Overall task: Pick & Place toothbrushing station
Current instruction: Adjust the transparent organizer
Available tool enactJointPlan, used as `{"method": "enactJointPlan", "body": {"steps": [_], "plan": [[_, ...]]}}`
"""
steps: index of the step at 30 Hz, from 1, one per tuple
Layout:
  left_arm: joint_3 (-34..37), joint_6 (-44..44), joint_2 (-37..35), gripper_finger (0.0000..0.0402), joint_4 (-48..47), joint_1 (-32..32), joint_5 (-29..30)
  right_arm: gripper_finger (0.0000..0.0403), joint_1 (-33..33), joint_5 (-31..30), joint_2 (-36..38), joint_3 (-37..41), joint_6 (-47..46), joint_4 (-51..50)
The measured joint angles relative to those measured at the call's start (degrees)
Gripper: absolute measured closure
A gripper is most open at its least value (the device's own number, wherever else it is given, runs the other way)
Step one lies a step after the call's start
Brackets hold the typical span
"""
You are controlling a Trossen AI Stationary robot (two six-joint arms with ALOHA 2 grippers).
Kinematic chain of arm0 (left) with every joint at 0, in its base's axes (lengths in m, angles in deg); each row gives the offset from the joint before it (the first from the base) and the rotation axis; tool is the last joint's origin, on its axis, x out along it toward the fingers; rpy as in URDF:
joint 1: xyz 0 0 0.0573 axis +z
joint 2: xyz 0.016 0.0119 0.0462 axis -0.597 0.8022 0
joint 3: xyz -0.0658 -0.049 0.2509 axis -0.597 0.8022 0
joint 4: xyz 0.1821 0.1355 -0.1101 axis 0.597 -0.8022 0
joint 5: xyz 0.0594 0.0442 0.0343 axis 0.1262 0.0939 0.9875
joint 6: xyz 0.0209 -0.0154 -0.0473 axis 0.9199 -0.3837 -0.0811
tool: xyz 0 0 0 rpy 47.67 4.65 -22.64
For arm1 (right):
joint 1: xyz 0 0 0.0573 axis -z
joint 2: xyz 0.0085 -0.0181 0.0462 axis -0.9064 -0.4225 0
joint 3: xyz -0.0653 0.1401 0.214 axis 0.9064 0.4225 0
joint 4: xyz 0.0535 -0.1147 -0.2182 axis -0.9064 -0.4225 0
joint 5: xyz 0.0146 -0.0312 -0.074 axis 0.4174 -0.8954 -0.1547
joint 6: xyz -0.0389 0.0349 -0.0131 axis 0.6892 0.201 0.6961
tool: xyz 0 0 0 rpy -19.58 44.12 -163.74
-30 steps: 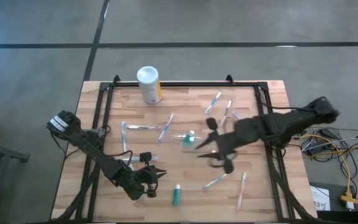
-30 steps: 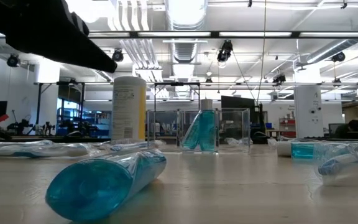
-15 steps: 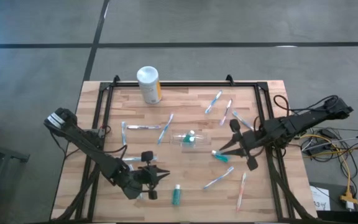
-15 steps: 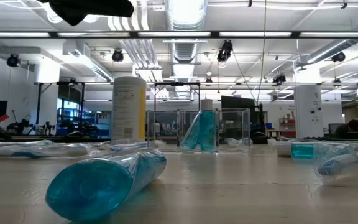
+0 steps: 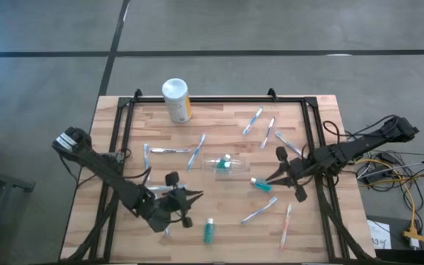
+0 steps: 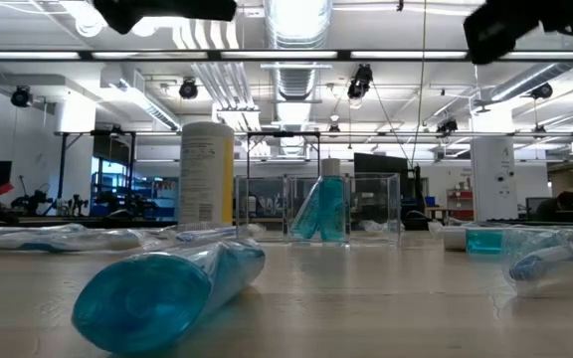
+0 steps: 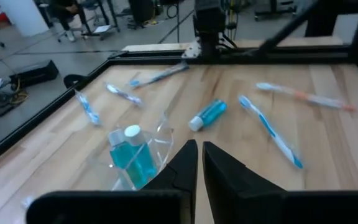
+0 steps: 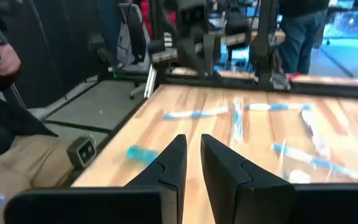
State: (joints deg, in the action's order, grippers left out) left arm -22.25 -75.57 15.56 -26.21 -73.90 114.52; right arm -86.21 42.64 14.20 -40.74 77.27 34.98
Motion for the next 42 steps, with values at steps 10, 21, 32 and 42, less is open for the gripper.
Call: {"method": "enactJointPlan", "body": {"steps": [10, 21, 32, 42], "plan": [[-9.0, 3.6, -0.1, 0.0395, -11.1, 11.4, -14.6, 0.036, -9.2, -17.7, -0.4, 13.8, 0.3, 16.2], [-15.6, 12.6, 2.3, 0.0397, -15.0, 25.6, -29.9, 0.036, -14.7, -33.0, -0.1, 16.9, -5.2, 16.3], [-21.9, 22.5, 9.4, 0.0398, -24.3, 35.2, -38.0, 0.036, -11.5, -28.7, -6.3, 16.6, -7.7, 17.7], [-29.8, 30.9, 17.8, 0.0399, -30.2, 38.6, -40.7, 0.036, -5.1, -25.3, -23.3, 13.0, -10.2, 22.6]]}}
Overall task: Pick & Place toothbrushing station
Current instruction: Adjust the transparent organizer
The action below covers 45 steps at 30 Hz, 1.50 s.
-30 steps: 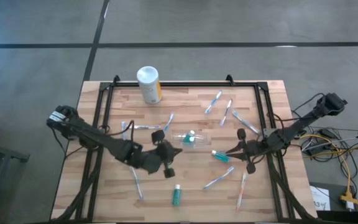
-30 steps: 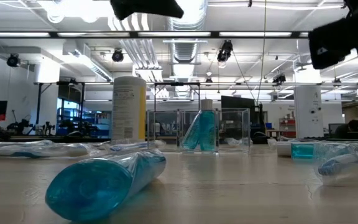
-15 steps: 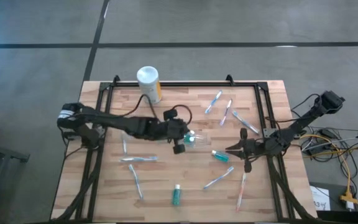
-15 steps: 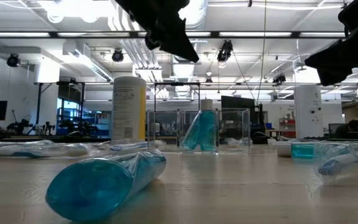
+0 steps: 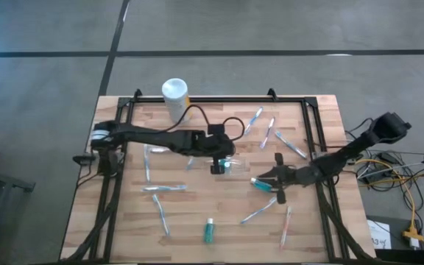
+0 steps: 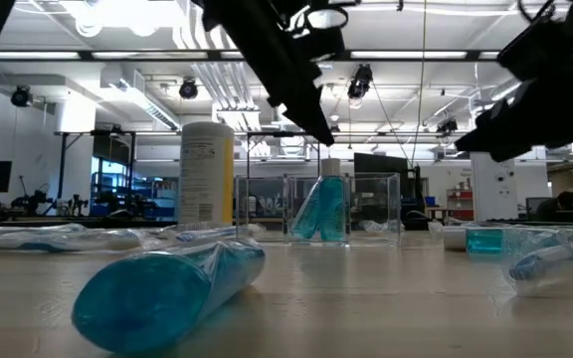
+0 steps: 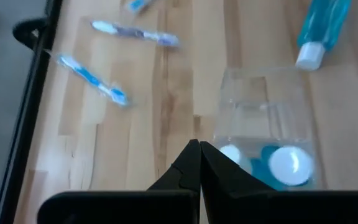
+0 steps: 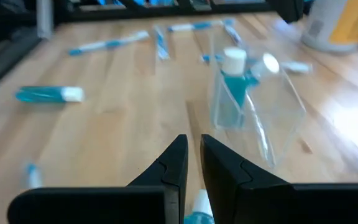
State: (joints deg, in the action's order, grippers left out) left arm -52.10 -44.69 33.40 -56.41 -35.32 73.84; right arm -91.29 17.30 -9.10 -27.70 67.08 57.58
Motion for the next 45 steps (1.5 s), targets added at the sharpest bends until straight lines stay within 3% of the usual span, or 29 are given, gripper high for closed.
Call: {"method": "enactJointPlan", "body": {"steps": [8, 20, 28, 34, 45], "plan": [[-0.8, 1.5, 1.9, 0.0399, -1.4, 1.1, -2.7, 0.036, 3.6, 4.9, -11.5, -3.8, 0.2, 6.2], [-0.6, 5.7, 1.9, 0.04, -1.4, 1.4, -3.6, 0.036, 8.6, 5.6, -26.0, -11.6, 1.0, 6.1], [-0.8, 8.4, 1.9, 0.04, -1.3, 1.8, -3.6, 0.036, 10.8, 8.5, -27.8, -13.0, 2.6, 6.0], [-0.7, 8.3, 2.1, 0.04, -1.0, 1.8, -6.4, 0.036, 11.8, 8.5, -27.6, -12.7, 2.7, 6.1], [-1.3, 10.2, 5.8, 0.04, 0.0, 1.8, -6.4, 0.036, 12.1, 8.4, -27.7, -12.2, 2.6, 6.1]]}}
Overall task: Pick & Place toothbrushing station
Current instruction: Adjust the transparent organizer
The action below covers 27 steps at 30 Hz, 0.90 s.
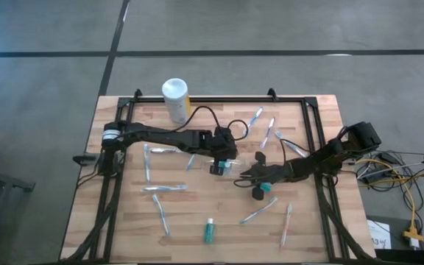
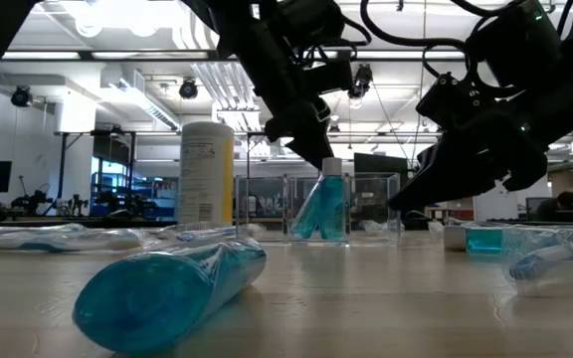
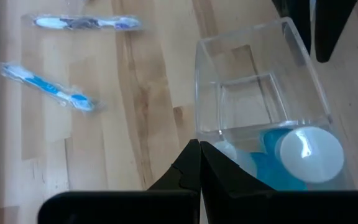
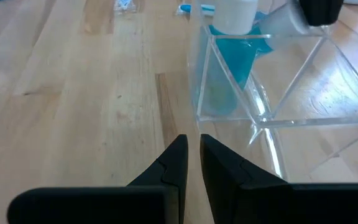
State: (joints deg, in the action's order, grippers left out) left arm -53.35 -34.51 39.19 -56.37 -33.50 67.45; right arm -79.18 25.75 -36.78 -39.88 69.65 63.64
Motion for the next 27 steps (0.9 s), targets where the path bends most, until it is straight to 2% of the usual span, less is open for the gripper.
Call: {"method": "enactJointPlan", "body": {"steps": [13, 27], "plan": [[0.0, -0.1, -2.4, 0.04, -6.0, -1.9, 0.2, 0.036, 1.3, -3.5, 0.0, 1.4, -4.5, 0.0], [-0.6, -1.4, -2.6, 0.04, -11.5, -6.0, 4.0, 0.036, 1.7, -6.2, 0.0, 1.3, -6.3, 1.4]]}}
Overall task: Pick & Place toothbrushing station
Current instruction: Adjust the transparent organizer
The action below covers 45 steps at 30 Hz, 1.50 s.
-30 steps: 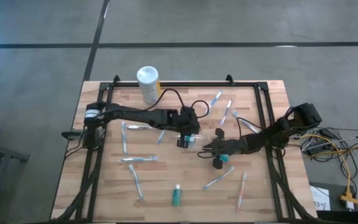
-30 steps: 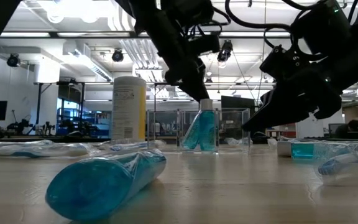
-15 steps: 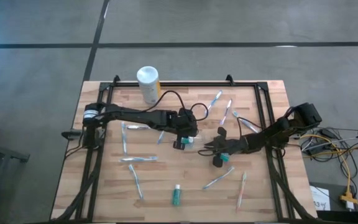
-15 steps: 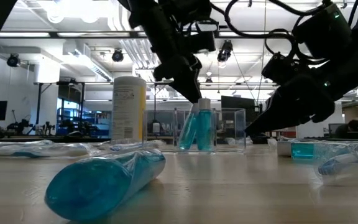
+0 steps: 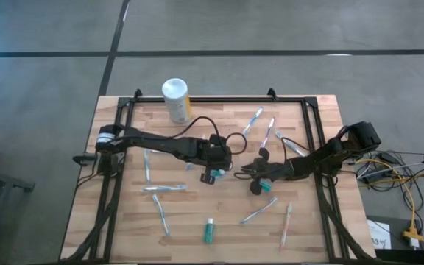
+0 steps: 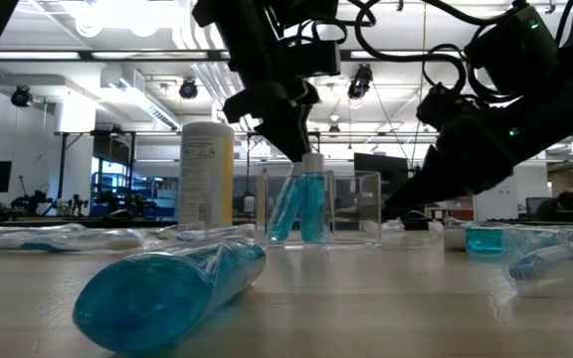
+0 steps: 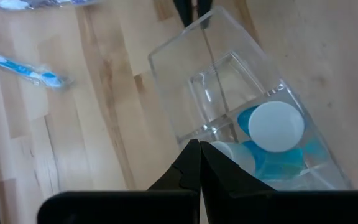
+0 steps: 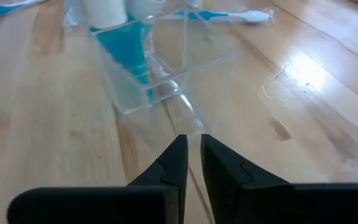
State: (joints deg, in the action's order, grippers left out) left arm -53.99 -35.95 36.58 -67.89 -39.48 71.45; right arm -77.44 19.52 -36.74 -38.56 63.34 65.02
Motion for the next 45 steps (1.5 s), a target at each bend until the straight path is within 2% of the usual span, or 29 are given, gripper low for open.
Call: {"method": "enactJointPlan", "body": {"steps": [14, 18, 20, 27, 30, 36, 45], "plan": [[-4.0, -3.7, -0.1, 0.0398, -7.8, -2.7, 1.1, 0.036, 0.1, 0.0, 0.0, 0.0, 0.0, 0.5], [-4.2, -2.8, -0.1, 0.0399, -7.2, -3.3, 7.4, 0.036, 0.1, 0.4, 0.0, 0.0, 0.4, 1.9], [-4.4, -2.1, -0.1, 0.0399, -6.1, -3.0, 9.2, 0.036, 0.1, 2.6, 0.0, 0.0, 1.1, 2.7], [-4.5, -1.3, -0.1, 0.0399, -4.9, -1.3, 8.1, 0.036, -0.2, 10.5, 0.0, -2.2, 3.4, 2.9], [-4.5, -1.3, -0.1, 0.0399, -5.9, -1.1, 7.1, 0.036, -0.6, 9.9, 0.0, -2.9, 3.7, 2.9], [-4.4, -1.4, -0.1, 0.0399, -6.5, -1.1, 6.4, 0.036, -0.7, 4.5, 0.2, -2.4, 3.7, 2.5], [-4.2, -3.3, -0.1, 0.0399, -7.7, -1.1, 6.4, 0.036, -1.6, 4.1, 6.0, -2.3, 5.3, -0.8]]}}
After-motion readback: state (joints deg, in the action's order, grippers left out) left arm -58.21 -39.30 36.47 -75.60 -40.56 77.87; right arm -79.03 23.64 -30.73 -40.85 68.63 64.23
